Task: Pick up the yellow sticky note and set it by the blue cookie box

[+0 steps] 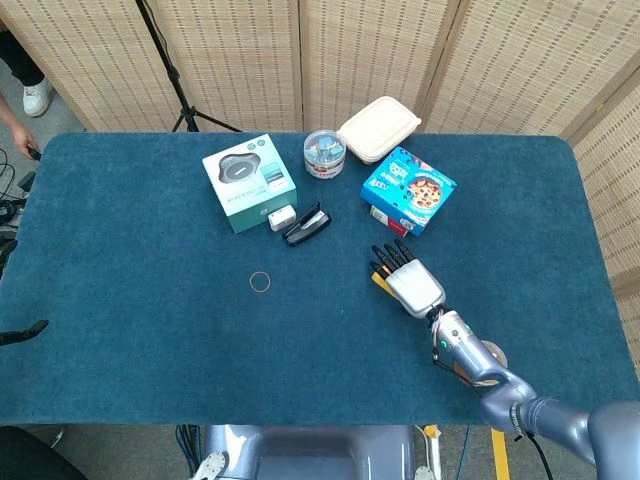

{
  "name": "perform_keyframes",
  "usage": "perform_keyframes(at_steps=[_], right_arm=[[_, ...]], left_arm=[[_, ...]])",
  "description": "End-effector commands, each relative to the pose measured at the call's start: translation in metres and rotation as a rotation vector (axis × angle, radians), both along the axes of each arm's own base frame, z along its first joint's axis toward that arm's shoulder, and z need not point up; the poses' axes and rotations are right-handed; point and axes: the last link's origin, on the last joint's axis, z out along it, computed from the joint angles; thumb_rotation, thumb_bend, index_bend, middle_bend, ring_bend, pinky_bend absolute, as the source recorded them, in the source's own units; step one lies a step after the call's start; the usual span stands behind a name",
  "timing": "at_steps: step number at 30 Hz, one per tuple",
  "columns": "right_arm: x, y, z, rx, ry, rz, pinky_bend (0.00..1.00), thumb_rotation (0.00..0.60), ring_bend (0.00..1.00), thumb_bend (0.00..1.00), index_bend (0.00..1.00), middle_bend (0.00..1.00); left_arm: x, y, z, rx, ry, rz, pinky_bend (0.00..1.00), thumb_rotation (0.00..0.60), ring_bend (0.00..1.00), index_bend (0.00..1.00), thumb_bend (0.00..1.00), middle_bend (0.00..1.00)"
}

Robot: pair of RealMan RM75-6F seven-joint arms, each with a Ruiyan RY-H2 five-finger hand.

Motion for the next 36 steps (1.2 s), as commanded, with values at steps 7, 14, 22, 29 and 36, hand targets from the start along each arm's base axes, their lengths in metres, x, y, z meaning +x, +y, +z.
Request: perform_keyframes(at_steps=[7,14,22,29,36], right_arm=[[-0.0003,-0.0030,0.0007,-0.006,-0.004,0.001,0.00,0.600,0.00,0.00,0.16,0.00],[-0.0003,-0.0052,-0.0006,-0.019,-0.005,0.008,0.00,0.600,0.00,0.00,0.23,0.00],[-0.0027,-0.0060,-0.0015,-0.007,-0.017,-0.002,0.00,0.600,0.00,0.00,0.35,0.00],[-0.0047,-0.0078,-0.0021,-0.006,-0.013,-0.007,0.00,0.600,0.00,0.16,0.43,0.00],[-0.0069,-0.0087,0.0006,-0.006,-0.010,-0.009,0.00,0.600,0.00,0.33,0.49,0.00]], left_arm=[[0.0005,0.0002,-0.0008,-0.003,0.001,0.000,0.00,0.600,0.00,0.00,0.00,0.00],[0.0003,0.0000,-0.0006,-0.002,-0.001,0.001,0.00,0.600,0.00,0.00,0.00,0.00],[-0.0002,0.0002,0.0002,-0.002,-0.003,0.002,0.00,0.600,0.00,0.00,0.00,0.00],[-0.0005,0.0001,0.0005,-0.002,-0.006,0.001,0.00,0.600,0.00,0.00,0.00,0.00],[-0.0002,0.0008,0.0001,-0.006,-0.006,0.000,0.00,0.600,0.00,0.00,0.00,0.00]])
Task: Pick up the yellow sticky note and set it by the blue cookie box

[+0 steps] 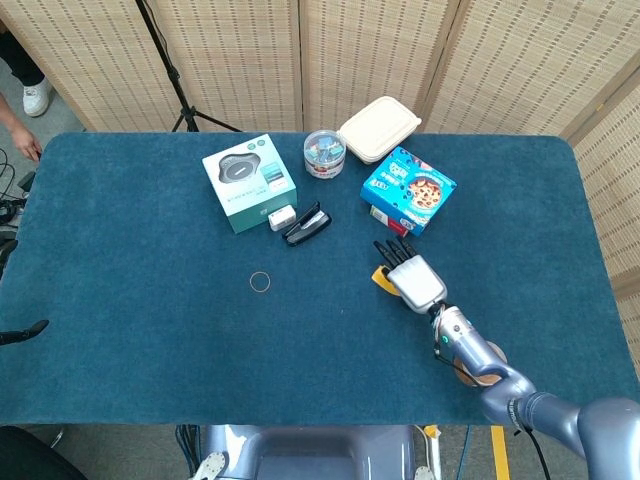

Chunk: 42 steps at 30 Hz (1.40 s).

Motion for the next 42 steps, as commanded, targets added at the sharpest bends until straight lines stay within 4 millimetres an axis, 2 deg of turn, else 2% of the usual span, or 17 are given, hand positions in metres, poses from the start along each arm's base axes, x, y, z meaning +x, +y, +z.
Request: perform_keyframes(at_steps=[1,5,13,22,27,37,42], right_arm=[[-0.0005,-0.0002,0.0007,0.000,0.000,-0.001,0.00,0.600,0.00,0.34,0.50,0.00],[-0.0007,0.0006,0.0017,0.003,0.003,0.003,0.00,0.600,0.00,0.39,0.52,0.00],[-0.0026,-0.0004,-0.0008,0.014,0.015,-0.011,0.00,0.600,0.00,0.39,0.51,0.00],[-0.0035,-0.0011,-0.0012,0.013,0.021,-0.015,0.00,0.600,0.00,0.43,0.60,0.00],[-0.0047,-0.0010,-0.0007,0.014,0.022,-0.018,0.00,0.600,0.00,0.45,0.59,0.00],[-0.0070,-0.0018,-0.0018,0.015,0.017,-0.029,0.00,0.600,0.00,0.60,0.61,0.00],[-0.0077,-0.0020,-0.0017,0.014,0.015,-0.030,0.00,0.600,0.00,0.64,0.64,0.00]], left_arm=[[0.0001,-0.0001,-0.0001,-0.001,0.000,0.000,0.00,0.600,0.00,0.00,0.00,0.00],[0.0002,-0.0002,0.0001,0.000,-0.002,-0.001,0.00,0.600,0.00,0.00,0.00,0.00],[-0.0002,0.0002,0.0006,-0.001,-0.005,-0.002,0.00,0.600,0.00,0.00,0.00,0.00],[-0.0004,-0.0002,0.0011,0.000,-0.009,-0.003,0.00,0.600,0.00,0.00,0.00,0.00],[-0.0002,-0.0003,0.0012,0.000,-0.011,-0.004,0.00,0.600,0.00,0.00,0.00,0.00],[0.0001,-0.0004,0.0006,-0.001,-0.011,-0.004,0.00,0.600,0.00,0.00,0.00,0.00],[0.0000,-0.0005,0.0006,-0.001,-0.011,-0.003,0.00,0.600,0.00,0.00,0.00,0.00]])
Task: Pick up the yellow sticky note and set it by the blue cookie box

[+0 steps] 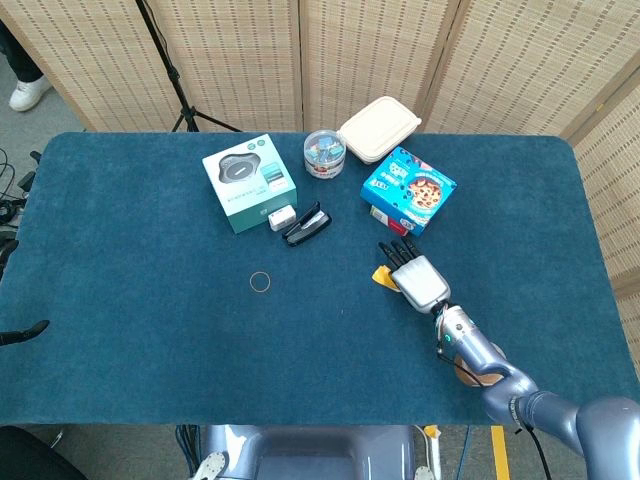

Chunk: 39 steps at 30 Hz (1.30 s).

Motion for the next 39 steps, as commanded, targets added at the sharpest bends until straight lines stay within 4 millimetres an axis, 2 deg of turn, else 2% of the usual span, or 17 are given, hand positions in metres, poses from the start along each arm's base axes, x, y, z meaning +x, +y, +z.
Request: perform_keyframes(at_steps=[1,10,19,28,34,37,39], right_arm=[[0.000,0.000,0.001,-0.002,-0.005,0.002,0.00,0.600,0.00,0.64,0.64,0.00],[0.014,0.001,0.010,-0.049,-0.058,0.062,0.00,0.600,0.00,0.67,0.66,0.00],[0.035,-0.006,0.004,-0.065,-0.034,0.116,0.00,0.600,0.00,0.68,0.67,0.00],[0.070,-0.021,0.004,-0.118,-0.069,0.163,0.00,0.600,0.00,0.68,0.66,0.00],[0.093,-0.024,0.022,-0.162,-0.149,0.199,0.00,0.600,0.00,0.68,0.66,0.00],[0.095,-0.022,0.038,-0.186,-0.214,0.196,0.00,0.600,0.00,0.68,0.62,0.00],[0.093,-0.021,0.048,-0.191,-0.245,0.186,0.00,0.600,0.00,0.63,0.48,0.00]], left_arm=[[0.000,0.000,0.000,0.000,-0.001,0.000,0.00,0.600,0.00,0.00,0.00,0.00],[0.000,-0.001,0.001,0.000,-0.009,-0.004,0.00,0.600,0.00,0.00,0.00,0.00],[0.000,-0.002,0.001,-0.002,-0.016,-0.007,0.00,0.600,0.00,0.00,0.00,0.00],[-0.002,-0.001,0.004,-0.002,-0.028,-0.002,0.00,0.600,0.00,0.00,0.00,0.00],[-0.004,-0.001,0.005,-0.002,-0.033,-0.001,0.00,0.600,0.00,0.00,0.00,0.00],[-0.005,-0.001,0.006,-0.004,-0.036,-0.001,0.00,0.600,0.00,0.00,0.00,0.00],[-0.005,-0.001,0.006,-0.007,-0.038,-0.001,0.00,0.600,0.00,0.00,0.00,0.00]])
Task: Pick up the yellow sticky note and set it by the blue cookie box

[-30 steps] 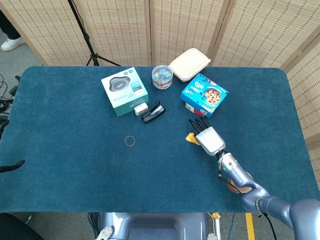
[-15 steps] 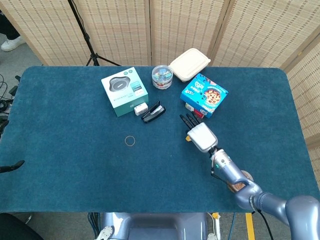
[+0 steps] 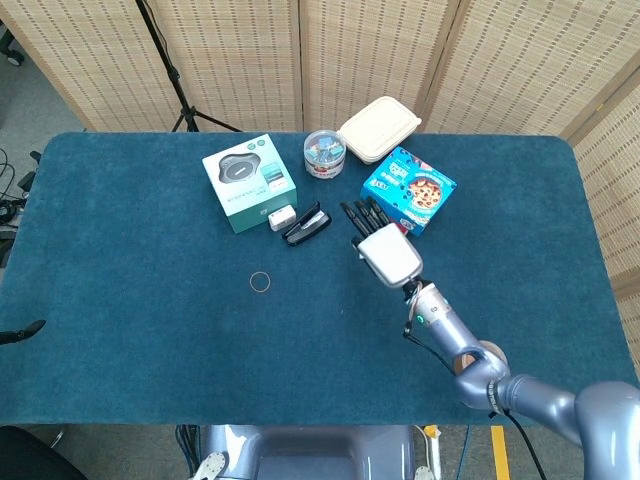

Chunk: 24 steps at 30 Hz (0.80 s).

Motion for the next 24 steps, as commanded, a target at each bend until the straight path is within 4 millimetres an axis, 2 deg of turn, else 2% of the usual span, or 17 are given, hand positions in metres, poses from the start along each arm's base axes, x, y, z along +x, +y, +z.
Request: perform_keyframes(at_steps=[1,2,4,5,6,8,15,24], right_arm=[[-0.004,0.001,0.021,-0.011,-0.073,-0.023,0.00,0.600,0.00,0.60,0.40,0.00],[-0.006,0.001,0.025,-0.011,-0.089,-0.035,0.00,0.600,0.00,0.54,0.28,0.00],[-0.011,0.002,0.035,-0.022,-0.120,-0.055,0.00,0.600,0.00,0.42,0.14,0.00],[-0.012,0.002,0.039,-0.027,-0.127,-0.062,0.00,0.600,0.00,0.32,0.09,0.00],[-0.016,0.004,0.046,-0.040,-0.143,-0.075,0.00,0.600,0.00,0.17,0.04,0.00],[-0.019,0.007,0.053,-0.049,-0.164,-0.088,0.00,0.600,0.00,0.01,0.00,0.00],[-0.031,0.023,0.081,-0.070,-0.245,-0.100,0.00,0.600,0.00,0.00,0.00,0.00],[-0.034,0.048,0.098,-0.084,-0.308,-0.087,0.00,0.600,0.00,0.00,0.00,0.00]], left_arm=[[0.000,0.000,0.000,-0.003,-0.003,-0.001,0.00,0.600,0.00,0.00,0.00,0.00],[0.000,-0.001,0.001,-0.003,-0.006,-0.002,0.00,0.600,0.00,0.00,0.00,0.00],[0.000,-0.002,0.001,-0.003,-0.011,-0.006,0.00,0.600,0.00,0.00,0.00,0.00],[0.000,-0.002,0.001,-0.003,-0.013,-0.008,0.00,0.600,0.00,0.00,0.00,0.00],[0.001,-0.003,0.001,-0.004,-0.015,-0.012,0.00,0.600,0.00,0.00,0.00,0.00],[0.002,-0.004,0.001,-0.007,-0.017,-0.017,0.00,0.600,0.00,0.00,0.00,0.00],[0.004,-0.009,0.000,-0.023,-0.014,-0.044,0.00,0.600,0.00,0.00,0.00,0.00],[0.005,-0.014,-0.002,-0.037,-0.014,-0.065,0.00,0.600,0.00,0.00,0.00,0.00]])
